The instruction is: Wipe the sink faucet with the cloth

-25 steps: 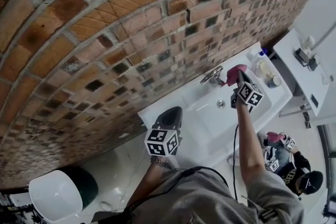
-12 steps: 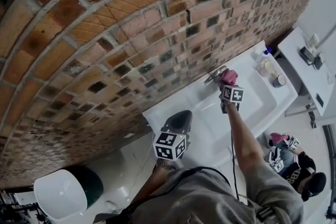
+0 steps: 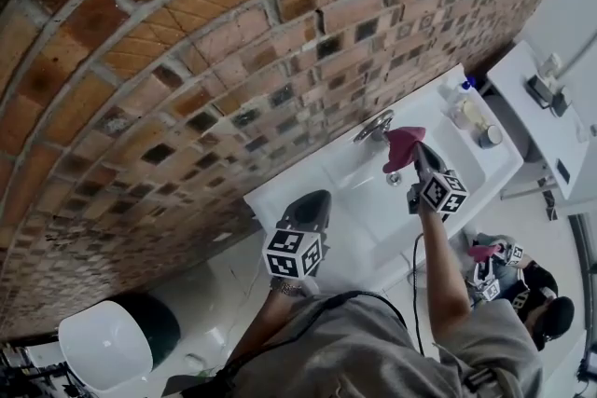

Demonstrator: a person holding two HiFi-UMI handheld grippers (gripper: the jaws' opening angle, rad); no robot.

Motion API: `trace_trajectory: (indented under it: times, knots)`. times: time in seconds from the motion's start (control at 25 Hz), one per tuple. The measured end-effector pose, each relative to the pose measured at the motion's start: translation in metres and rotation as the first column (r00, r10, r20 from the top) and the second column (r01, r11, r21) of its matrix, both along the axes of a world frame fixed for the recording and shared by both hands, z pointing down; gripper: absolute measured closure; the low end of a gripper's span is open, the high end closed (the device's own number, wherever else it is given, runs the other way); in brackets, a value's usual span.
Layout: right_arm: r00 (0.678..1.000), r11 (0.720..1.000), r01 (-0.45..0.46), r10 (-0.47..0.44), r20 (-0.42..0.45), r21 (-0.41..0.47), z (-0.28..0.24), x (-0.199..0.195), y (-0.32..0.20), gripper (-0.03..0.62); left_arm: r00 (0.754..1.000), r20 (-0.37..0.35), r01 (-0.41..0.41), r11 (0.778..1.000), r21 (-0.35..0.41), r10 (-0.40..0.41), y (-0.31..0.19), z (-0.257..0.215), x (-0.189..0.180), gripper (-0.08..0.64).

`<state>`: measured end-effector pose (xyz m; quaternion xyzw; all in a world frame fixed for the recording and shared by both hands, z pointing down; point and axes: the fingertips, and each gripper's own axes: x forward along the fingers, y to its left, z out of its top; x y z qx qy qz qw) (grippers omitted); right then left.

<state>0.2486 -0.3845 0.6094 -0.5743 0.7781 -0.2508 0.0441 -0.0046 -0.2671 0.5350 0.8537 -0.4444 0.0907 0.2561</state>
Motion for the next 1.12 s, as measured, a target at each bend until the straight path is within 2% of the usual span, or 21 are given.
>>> trace_trajectory:
  times: [0.12,0.24,0.32,0.44,0.6,0.68,0.76,0.96,1.04,1.12]
  knots:
    - [0.997,0.997,-0.078,0.078,0.003,-0.004,-0.001,0.033,-0.008,0.592,1.000,0.002,0.005,1.000,-0.007,-0.005,0.002,0.003,-0.002,0.526]
    - [0.989,0.984,-0.150,0.148,-0.029,-0.093,0.049,0.056,-0.029,0.592,1.000,0.006,0.009,1.000,-0.011,-0.009,0.005,0.004,-0.004,0.526]
    - [0.986,0.973,-0.162,0.155,-0.053,-0.167,0.087,0.055,-0.045,0.592,1.000,0.009,0.013,1.000,-0.010,-0.013,0.006,0.003,-0.006,0.526]
    - [0.993,0.966,-0.114,0.105,-0.048,-0.232,0.120,0.030,-0.060,0.592,1.000,0.012,0.018,1.000,-0.006,-0.018,0.008,0.001,-0.008,0.526]
    - [1.000,0.965,0.001,-0.006,-0.017,-0.262,0.124,-0.025,-0.051,0.592,1.000,0.016,0.023,1.000,-0.008,-0.022,0.009,0.001,-0.010,0.526]
    - [0.994,0.964,0.086,-0.098,-0.039,-0.251,0.118,-0.057,-0.040,0.592,1.000,0.017,0.026,1.000,-0.010,-0.026,0.008,0.003,-0.011,0.526]
    - [0.988,0.966,0.140,-0.151,-0.034,-0.219,0.105,-0.079,-0.034,0.592,0.999,0.013,0.029,1.000,-0.011,-0.029,0.006,0.003,-0.011,0.526]
    - [0.998,0.995,0.060,-0.059,0.015,-0.077,0.051,-0.066,-0.069,0.592,0.999,0.012,0.031,0.999,-0.019,-0.031,0.005,0.006,-0.010,0.526]
    - [0.997,0.995,0.070,-0.072,-0.021,-0.065,0.044,-0.067,-0.083,0.592,0.999,0.015,0.028,0.999,-0.023,-0.028,0.007,0.008,-0.010,0.526]
    - [0.989,0.989,0.109,-0.118,-0.086,-0.098,0.057,-0.077,-0.087,0.592,0.999,0.016,0.028,0.999,-0.026,-0.028,0.008,0.009,-0.011,0.526]
